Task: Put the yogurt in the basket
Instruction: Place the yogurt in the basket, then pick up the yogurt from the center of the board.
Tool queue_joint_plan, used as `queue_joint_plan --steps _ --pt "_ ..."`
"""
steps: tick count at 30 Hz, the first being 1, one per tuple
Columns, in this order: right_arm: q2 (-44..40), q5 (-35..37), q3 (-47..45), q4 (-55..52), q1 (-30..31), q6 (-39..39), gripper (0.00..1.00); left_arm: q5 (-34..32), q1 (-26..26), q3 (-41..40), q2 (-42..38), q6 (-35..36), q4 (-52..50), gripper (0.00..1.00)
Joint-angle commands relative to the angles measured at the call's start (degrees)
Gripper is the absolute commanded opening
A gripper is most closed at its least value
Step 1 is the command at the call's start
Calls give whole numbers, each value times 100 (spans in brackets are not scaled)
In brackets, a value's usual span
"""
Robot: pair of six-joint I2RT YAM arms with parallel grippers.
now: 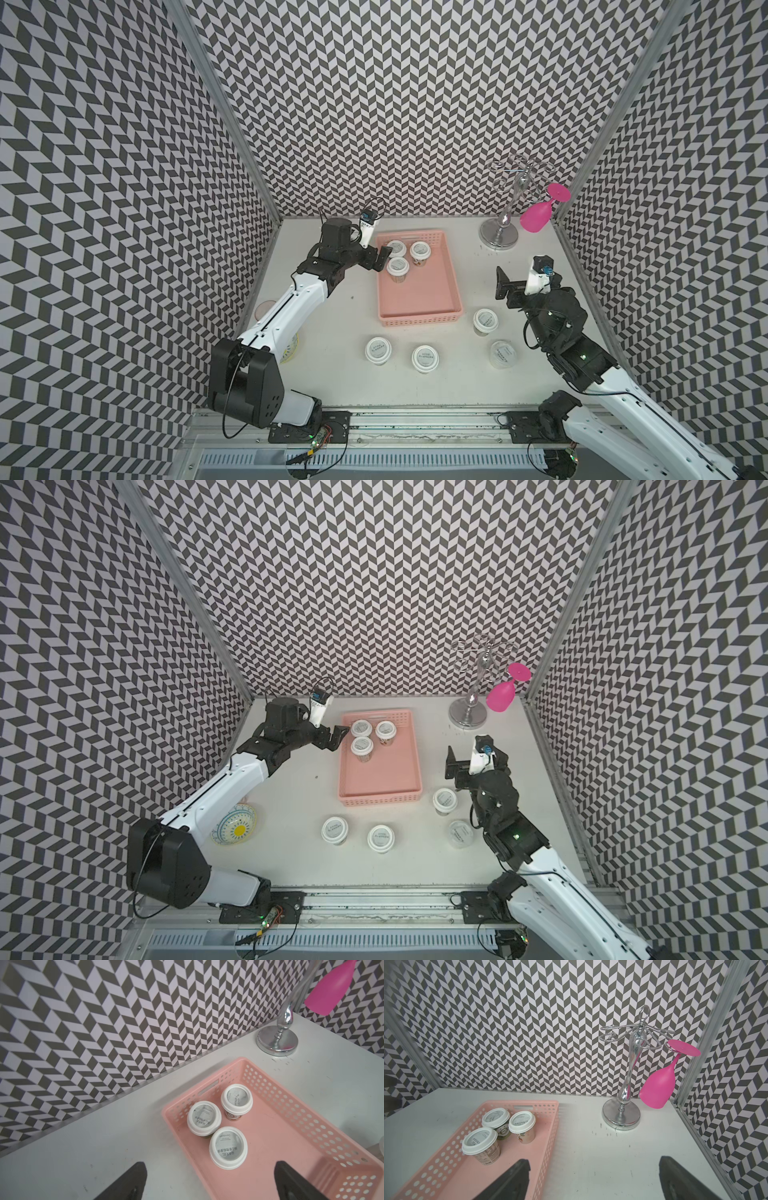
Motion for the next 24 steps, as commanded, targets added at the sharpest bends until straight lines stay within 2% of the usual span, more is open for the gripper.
queue_joint_plan --steps 1,8,16,24 --pt "96 -396 103 156 81 82 100 261 241 -223 -217 -425 479 100" --pt "417 -862 478 -161 170 153 99 330 492 -429 -222 -462 705 100" --pt "931 -1934 1023 -681 335 149 100 511 733 -524 -275 -578 788 100" --pt "1614 -2657 1579 -1368 725 478 100 619 1003 -583 -334 -613 826 100"
